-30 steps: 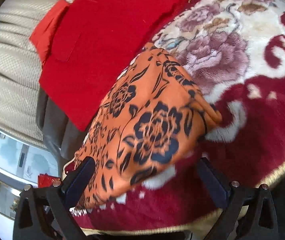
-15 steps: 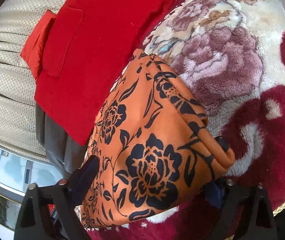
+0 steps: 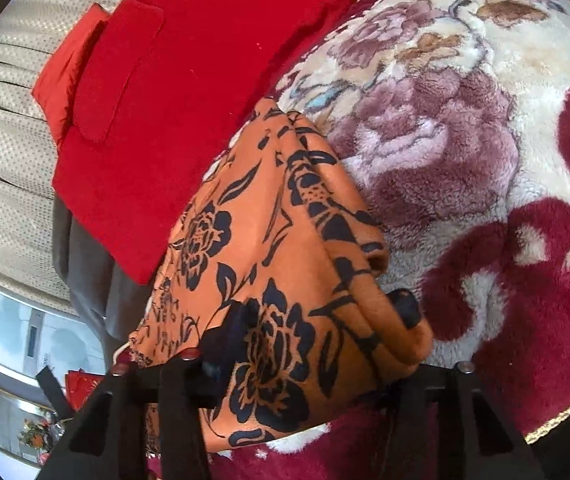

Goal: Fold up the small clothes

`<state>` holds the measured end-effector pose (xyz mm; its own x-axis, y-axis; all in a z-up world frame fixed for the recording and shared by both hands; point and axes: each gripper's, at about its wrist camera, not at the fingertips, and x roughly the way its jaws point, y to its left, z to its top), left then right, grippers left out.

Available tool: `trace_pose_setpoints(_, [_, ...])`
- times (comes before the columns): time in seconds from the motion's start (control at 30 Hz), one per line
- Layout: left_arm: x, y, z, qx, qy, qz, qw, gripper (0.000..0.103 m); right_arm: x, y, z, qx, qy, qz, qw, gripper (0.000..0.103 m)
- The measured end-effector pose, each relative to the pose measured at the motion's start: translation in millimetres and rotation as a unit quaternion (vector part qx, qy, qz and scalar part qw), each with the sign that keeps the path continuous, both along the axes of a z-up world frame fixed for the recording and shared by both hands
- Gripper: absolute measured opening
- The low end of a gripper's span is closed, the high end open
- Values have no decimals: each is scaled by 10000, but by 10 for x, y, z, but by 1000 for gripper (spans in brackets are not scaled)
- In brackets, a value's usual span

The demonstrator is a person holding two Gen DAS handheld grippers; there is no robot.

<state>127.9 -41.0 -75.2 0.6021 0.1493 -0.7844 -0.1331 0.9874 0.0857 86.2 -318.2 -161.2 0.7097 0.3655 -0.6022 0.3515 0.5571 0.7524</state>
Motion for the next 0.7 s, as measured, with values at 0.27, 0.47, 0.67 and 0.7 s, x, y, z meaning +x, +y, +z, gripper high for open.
trace_pose_setpoints(0.27, [59,-15,-267,123,308,13,9994,82,127,66,11,-85,56,122,9999,72])
trace_pose_setpoints(0.47, [41,-55,-169,119,199,1,9997,82,160,89,79,-249,56,216,9994,39])
trace_pose_setpoints(0.67, [81,-45,-167,59,195,-41,9998,82,161,69,69,-135,117,132,9998,54])
trace_pose_setpoints(0.7, [90,-39,-171,37,191,-32,9998,82,161,68,74,-136,100,133,9998,54])
